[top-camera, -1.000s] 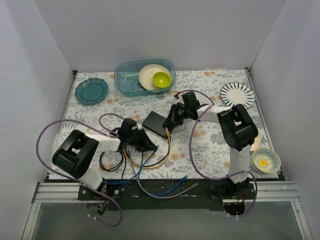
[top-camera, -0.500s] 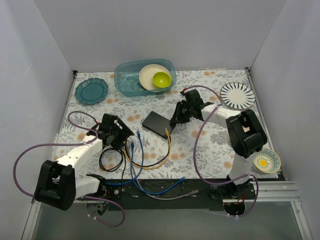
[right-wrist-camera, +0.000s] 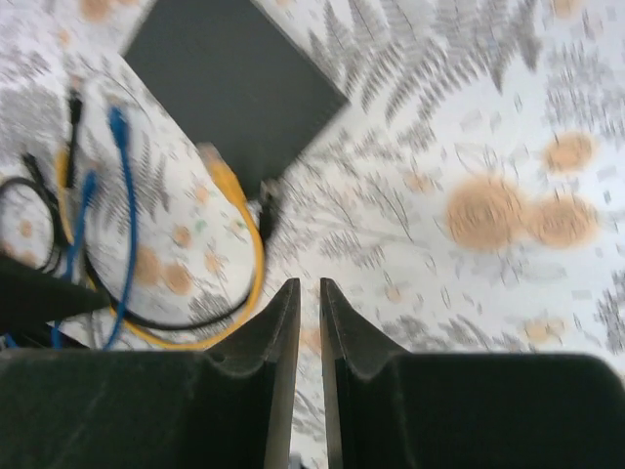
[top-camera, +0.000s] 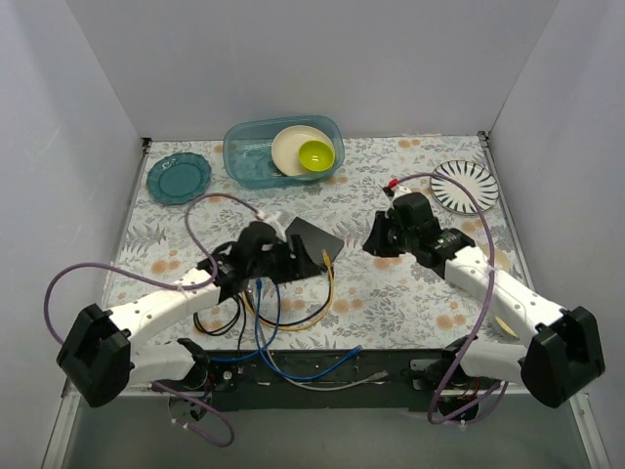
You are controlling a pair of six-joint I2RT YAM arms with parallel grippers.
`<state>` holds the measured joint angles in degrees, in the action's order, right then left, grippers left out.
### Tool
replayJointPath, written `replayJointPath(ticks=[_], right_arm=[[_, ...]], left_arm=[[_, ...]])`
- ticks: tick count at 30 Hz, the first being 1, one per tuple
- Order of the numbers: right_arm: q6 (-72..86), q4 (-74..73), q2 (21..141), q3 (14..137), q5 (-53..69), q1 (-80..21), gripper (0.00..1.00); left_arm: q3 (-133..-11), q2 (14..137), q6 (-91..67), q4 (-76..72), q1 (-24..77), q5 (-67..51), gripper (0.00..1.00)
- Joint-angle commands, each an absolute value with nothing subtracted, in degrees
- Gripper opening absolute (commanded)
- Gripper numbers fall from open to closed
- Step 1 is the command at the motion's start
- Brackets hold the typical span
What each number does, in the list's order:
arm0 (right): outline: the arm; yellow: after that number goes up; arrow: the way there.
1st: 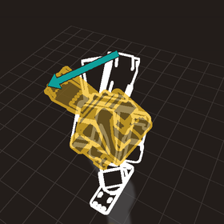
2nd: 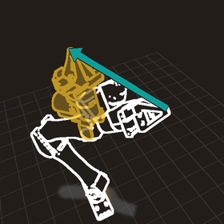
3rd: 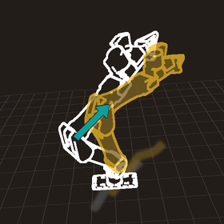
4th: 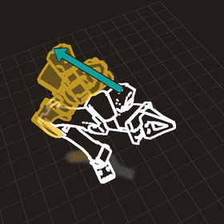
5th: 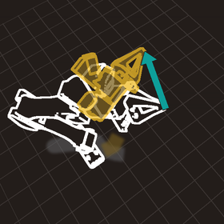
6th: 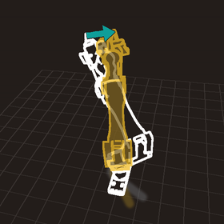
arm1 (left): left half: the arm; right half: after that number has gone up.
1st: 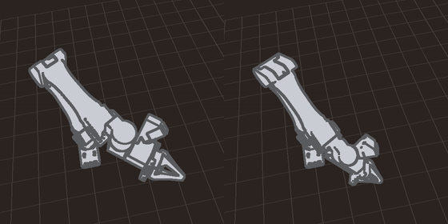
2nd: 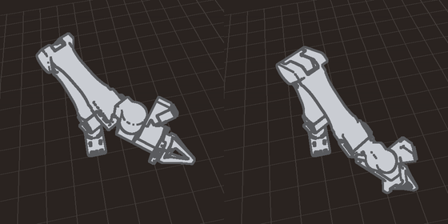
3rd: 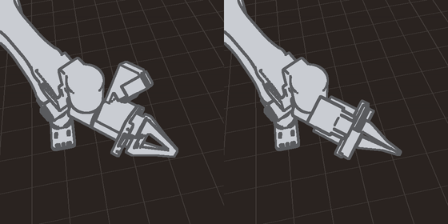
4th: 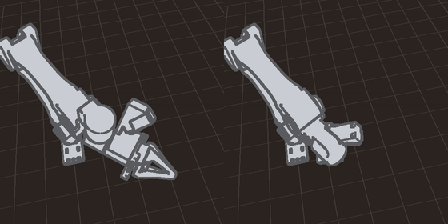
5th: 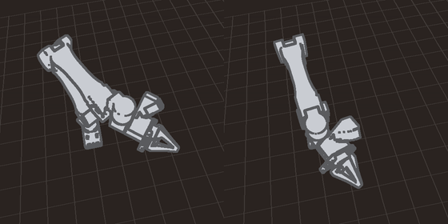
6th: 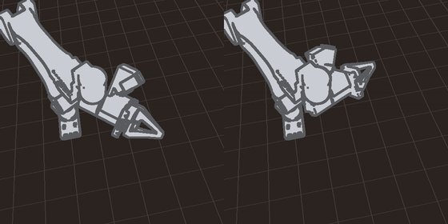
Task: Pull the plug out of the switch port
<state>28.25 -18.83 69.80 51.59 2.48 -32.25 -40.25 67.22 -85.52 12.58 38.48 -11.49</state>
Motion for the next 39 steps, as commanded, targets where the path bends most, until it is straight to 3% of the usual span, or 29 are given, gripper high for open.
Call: replayJointPath(ticks=[1,5,10,15,27,32,39], right_arm=[[28.7,-24.6,63.6,44.8,0.4,-32.1,0.21],[29.3,-26.6,59.8,43.4,-1.6,-32.1,0.2],[29.4,-30.3,58.3,45.9,-2.5,-32.1,0.2],[28.0,-32.2,55.6,47.5,-1.3,-32.1,0.19],[26.4,-40.4,41.1,46.3,4.8,-32.4,0.2],[26.5,-42.7,36.0,45.8,6.4,-32.4,0.2],[27.6,-44.0,33.0,44.7,6.4,-32.4,0.21]], left_arm=[[-42.3,72.8,-78.3,5.4,53.1,-17.2,0.55],[-45.1,82.3,-75.2,4.5,62.7,-14.3,0.54],[-46.8,93.2,-81.4,10.6,64.2,-1.1,0.48],[-48.4,100.2,-95.0,23.3,62.1,10.9,0.49],[-40.3,98.5,-113.4,38.7,42.7,10.8,0.5],[-42.8,94.2,-117.4,52.4,37.5,17.7,0.5],[-43.8,86.7,-111.8,56.5,15.6,18.2,0.5]])
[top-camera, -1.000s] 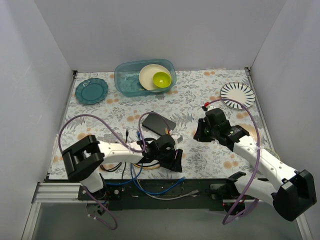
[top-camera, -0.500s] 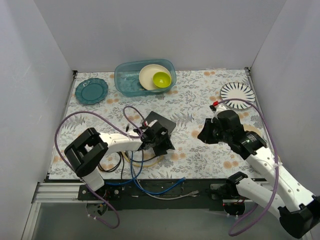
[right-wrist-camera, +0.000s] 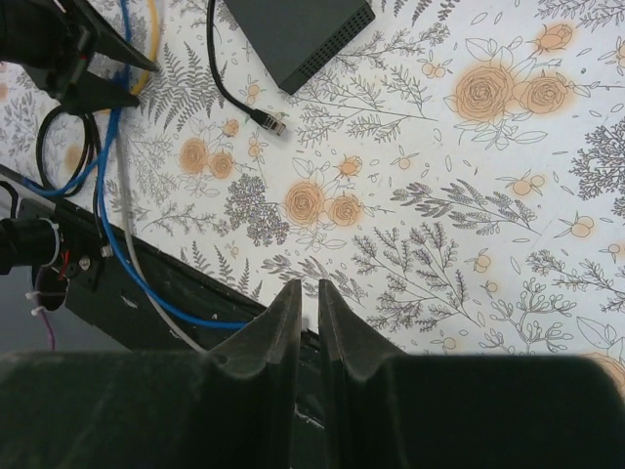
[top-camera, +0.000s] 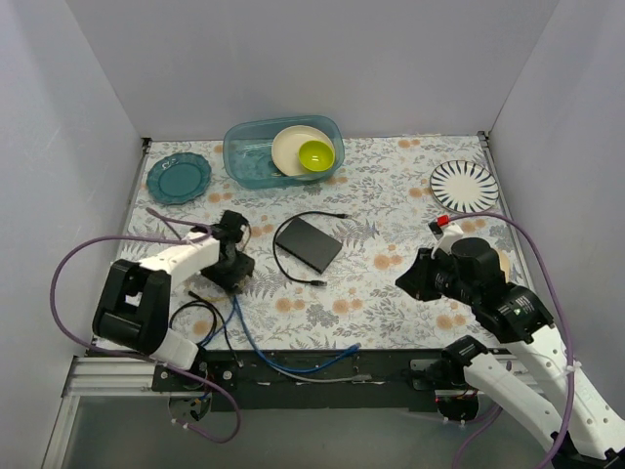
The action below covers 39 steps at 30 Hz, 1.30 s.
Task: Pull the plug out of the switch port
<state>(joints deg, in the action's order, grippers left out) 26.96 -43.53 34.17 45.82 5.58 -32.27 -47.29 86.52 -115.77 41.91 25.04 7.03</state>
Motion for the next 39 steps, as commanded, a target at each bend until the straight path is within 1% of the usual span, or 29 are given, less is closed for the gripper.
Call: replayJointPath(ticks=[1,3,4,6,8,9,12,15,17,18,19,20,21,22,23,26,28,29,30,31,32,33,35,39], right_arm=[[27.8,-43.9,32.9,44.6,6.1,-32.3,0.21],[28.0,-43.8,33.0,44.6,5.6,-32.4,0.21],[28.1,-43.7,33.3,44.6,5.0,-32.4,0.21],[28.6,-42.8,34.7,45.5,4.7,-32.4,0.21],[29.0,-40.8,37.1,46.1,5.2,-32.4,0.22],[29.2,-39.7,38.1,46.2,6.0,-32.4,0.23],[30.9,-35.8,43.0,46.3,7.5,-32.4,0.24],[31.6,-33.1,47.4,47.7,8.0,-32.4,0.24],[31.3,-32.4,50.0,49.7,7.1,-32.4,0.24],[30.9,-32.3,50.9,50.4,6.8,-32.4,0.24],[29.8,-32.3,52.5,51.1,5.7,-32.4,0.24],[29.2,-32.3,53.5,51.9,5.3,-32.4,0.24],[28.7,-32.3,54.4,52.1,4.8,-32.4,0.24],[27.8,-32.3,56.1,52.4,4.6,-32.4,0.24],[27.3,-32.3,56.9,52.7,4.5,-32.4,0.24],[26.8,-32.2,58.8,52.5,4.1,-32.4,0.24],[26.9,-31.6,59.1,52.0,4.0,-32.4,0.24],[27.2,-31.3,59.2,51.8,4.0,-32.4,0.24],[27.4,-31.0,59.2,51.2,4.2,-32.4,0.24],[27.5,-30.7,59.0,51.1,4.5,-32.4,0.24],[27.7,-30.7,58.8,50.9,4.5,-32.4,0.24],[27.8,-30.8,58.7,50.7,4.4,-32.4,0.24],[27.8,-31.2,58.1,50.6,4.0,-32.4,0.24],[26.9,-32.4,57.0,50.3,3.3,-32.4,0.24]], left_arm=[[-43.9,85.9,-110.8,56.3,10.6,18.0,0.5],[-43.9,85.2,-109.1,54.7,6.1,17.0,0.5],[-44.1,84.7,-107.2,54.2,2.2,16.4,0.5],[-45.3,83.5,-106.1,54.1,0.1,15.9,0.48],[-48.6,82.0,-104.3,54.1,0.1,16.7,0.45],[-49.5,81.3,-102.7,52.1,0.1,14.3,0.43],[-51.6,77.4,-99.8,48.0,1.7,10.5,0.41],[-55.1,74.0,-99.1,46.8,5.2,12.1,0.41],[-58.0,71.6,-98.5,46.0,9.7,16.4,0.44],[-58.5,68.9,-98.3,44.5,11.9,18.4,0.48],[-58.7,67.3,-98.3,43.0,17.6,21.9,0.53],[-58.2,65.9,-98.1,41.1,20.6,22.5,0.61],[-56.3,65.1,-97.5,36.4,23.4,22.0,0.65],[-55.4,65.2,-97.6,34.8,27.8,21.0,0.71],[-54.8,66.3,-98.4,33.9,29.9,18.0,0.76],[-54.7,75.2,-102.1,34.5,37.8,13.6,0.75],[-56.5,81.3,-104.9,36.7,45.0,14.6,0.75],[-57.1,83.0,-107.3,37.9,47.2,17.2,0.75],[-57.7,84.7,-110.8,42.6,48.9,18.4,0.9],[-59.5,86.7,-114.7,44.3,50.5,18.5,0.98],[-60.7,90.6,-115.4,45.4,50.8,17.9,0.98],[-62.5,92.9,-116.7,49.6,50.9,18.1,0.98],[-67.0,97.0,-118.0,52.7,51.1,19.0,0.98],[-68.6,99.1,-117.4,49.9,51.4,18.5,0.98]])
